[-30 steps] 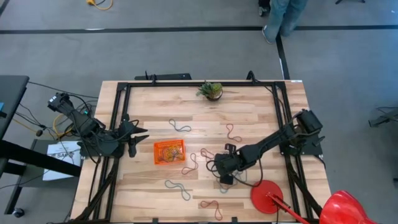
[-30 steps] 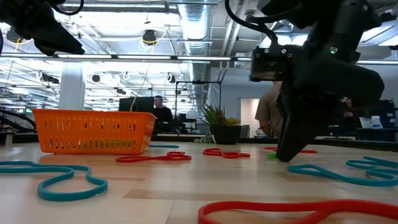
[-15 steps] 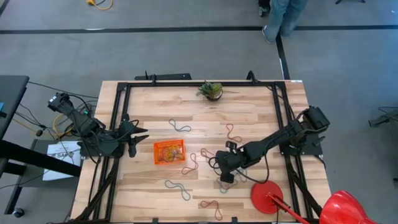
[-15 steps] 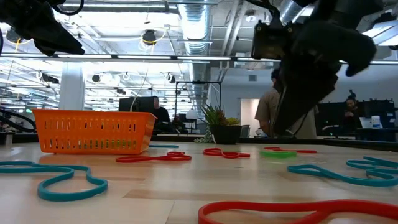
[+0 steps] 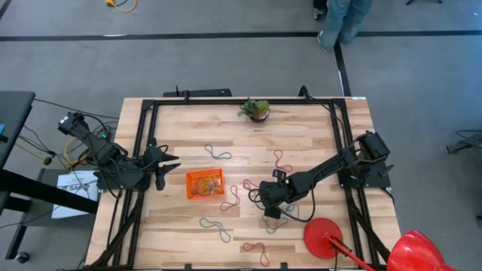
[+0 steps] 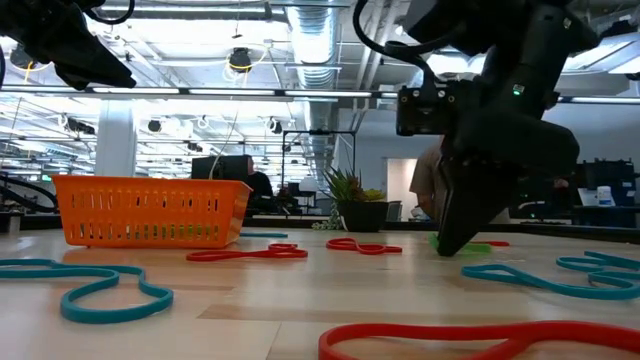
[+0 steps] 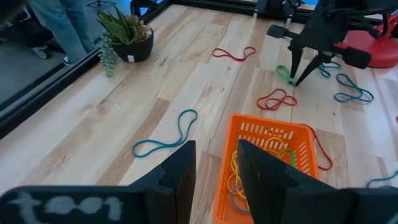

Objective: Pick and place rubber bands into bin
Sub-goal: Put the green rubber band into the orange container

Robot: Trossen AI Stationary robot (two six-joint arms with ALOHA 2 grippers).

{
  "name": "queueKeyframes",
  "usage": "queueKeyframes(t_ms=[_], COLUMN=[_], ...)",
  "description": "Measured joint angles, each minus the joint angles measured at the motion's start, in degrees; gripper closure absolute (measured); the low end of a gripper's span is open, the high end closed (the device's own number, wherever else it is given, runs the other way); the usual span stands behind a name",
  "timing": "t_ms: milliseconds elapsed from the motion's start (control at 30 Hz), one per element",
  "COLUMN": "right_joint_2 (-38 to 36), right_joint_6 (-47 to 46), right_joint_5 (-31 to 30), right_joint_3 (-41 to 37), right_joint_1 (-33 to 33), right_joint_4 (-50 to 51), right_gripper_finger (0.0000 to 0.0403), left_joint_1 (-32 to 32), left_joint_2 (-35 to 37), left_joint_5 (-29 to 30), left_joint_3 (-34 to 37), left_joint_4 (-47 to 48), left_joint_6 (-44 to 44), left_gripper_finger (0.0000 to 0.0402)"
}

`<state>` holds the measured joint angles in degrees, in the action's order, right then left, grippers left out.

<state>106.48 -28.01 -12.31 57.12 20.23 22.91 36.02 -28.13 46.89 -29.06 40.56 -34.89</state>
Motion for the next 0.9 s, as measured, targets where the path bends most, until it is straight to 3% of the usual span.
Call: queueKeyframes(t_ms=[333, 567, 700, 800, 900], right_joint_2=[-0.15, -0.20, -0.20, 0.37, 2.59], right_joint_6=[1.73, 17.02, 26.08, 32.83, 33.54], right_joint_5=[-0.60, 0.13, -4.28, -7.18, -7.28], right_joint_3=[1.33, 6.47, 11.01, 13.42, 14.90], right_joint_1=[-0.08, 0.81, 0.87, -0.54, -2.93], right_joint_4=[-3.31, -19.34, -26.69, -38.02, -47.99], right_gripper_finger=[0.0395, 0.0399, 0.0401, 0.0400, 0.0401], left_joint_1=[0.00, 0.02, 0.02, 0.02, 0.00], left_joint_2=[0.01, 0.01, -0.01, 0.00, 0.01], left_joint_5=[0.02, 0.04, 0.04, 0.14, 0.48], left_joint_3=[0.00, 0.00, 0.00, 0.00, 0.00], left_joint_4=[-0.02, -0.02, -0.02, -0.10, -0.09], left_joint_6=[0.00, 0.00, 0.00, 0.25, -0.04], left_gripper_finger=[0.0295, 0.0295, 0.0295, 0.0295, 0.0295])
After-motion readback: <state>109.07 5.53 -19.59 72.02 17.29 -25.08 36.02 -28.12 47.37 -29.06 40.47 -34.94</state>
